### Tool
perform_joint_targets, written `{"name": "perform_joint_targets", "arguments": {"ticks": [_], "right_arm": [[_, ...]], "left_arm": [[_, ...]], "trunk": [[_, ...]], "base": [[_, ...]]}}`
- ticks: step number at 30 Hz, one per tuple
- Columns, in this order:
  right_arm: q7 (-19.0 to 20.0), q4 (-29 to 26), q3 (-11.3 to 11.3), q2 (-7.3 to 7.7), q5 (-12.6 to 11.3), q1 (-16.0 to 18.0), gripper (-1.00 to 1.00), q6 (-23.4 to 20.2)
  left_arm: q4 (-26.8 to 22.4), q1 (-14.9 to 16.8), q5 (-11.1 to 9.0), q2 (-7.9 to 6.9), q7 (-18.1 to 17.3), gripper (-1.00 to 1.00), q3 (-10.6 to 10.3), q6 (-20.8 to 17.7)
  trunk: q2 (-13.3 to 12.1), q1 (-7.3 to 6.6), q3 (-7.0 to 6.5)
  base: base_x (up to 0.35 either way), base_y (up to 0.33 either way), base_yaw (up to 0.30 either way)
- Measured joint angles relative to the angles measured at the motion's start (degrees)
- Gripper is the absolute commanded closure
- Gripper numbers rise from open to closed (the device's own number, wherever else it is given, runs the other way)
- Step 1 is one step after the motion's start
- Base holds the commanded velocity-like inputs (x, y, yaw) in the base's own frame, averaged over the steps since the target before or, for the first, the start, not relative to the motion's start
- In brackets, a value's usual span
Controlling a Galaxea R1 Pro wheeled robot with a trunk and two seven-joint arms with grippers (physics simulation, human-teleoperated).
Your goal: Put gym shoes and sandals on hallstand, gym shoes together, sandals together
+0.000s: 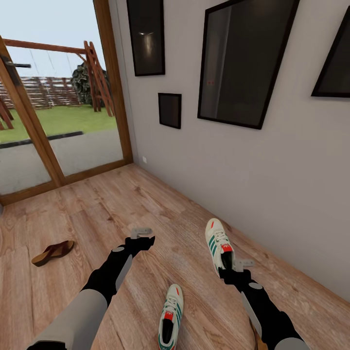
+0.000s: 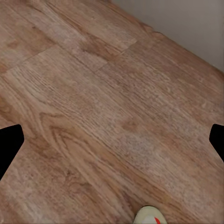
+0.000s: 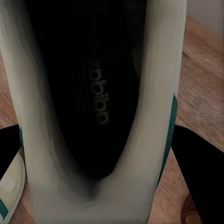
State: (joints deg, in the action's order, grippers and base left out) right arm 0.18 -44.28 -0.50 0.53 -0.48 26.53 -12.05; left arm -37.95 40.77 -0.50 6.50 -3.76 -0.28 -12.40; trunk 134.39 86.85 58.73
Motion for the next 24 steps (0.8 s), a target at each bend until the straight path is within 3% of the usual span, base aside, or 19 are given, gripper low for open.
{"name": "perform_joint_targets", "arguments": {"ticks": [8, 14, 24], "right_arm": [[0.19, -0.08, 0.01, 0.0, 0.0, 0.0, 1.0, 0.12], [0.23, -2.03, -1.76, -0.2, -0.19, 0.09, 1.0, -1.07], [0.06, -0.23, 0.18, -0.32, -0.32, 0.09, 1.0, 0.31]], "left_arm": [[0.0, -0.19, 0.07, 0.04, -0.08, -1.0, -0.05, 0.21], [1.95, -2.15, 0.32, -0.26, -0.01, -1.0, -0.88, 2.13], [-0.56, -3.73, 1.74, -1.69, -0.04, -1.0, -0.03, 0.11]], "trunk": [[0.0, 0.0, 0.0], [0.0, 0.0, 0.0], [0.0, 0.0, 0.0]], "base": [[0.001, 0.0, 0.0], [0.0, 0.0, 0.0], [0.0, 0.0, 0.0]]}}
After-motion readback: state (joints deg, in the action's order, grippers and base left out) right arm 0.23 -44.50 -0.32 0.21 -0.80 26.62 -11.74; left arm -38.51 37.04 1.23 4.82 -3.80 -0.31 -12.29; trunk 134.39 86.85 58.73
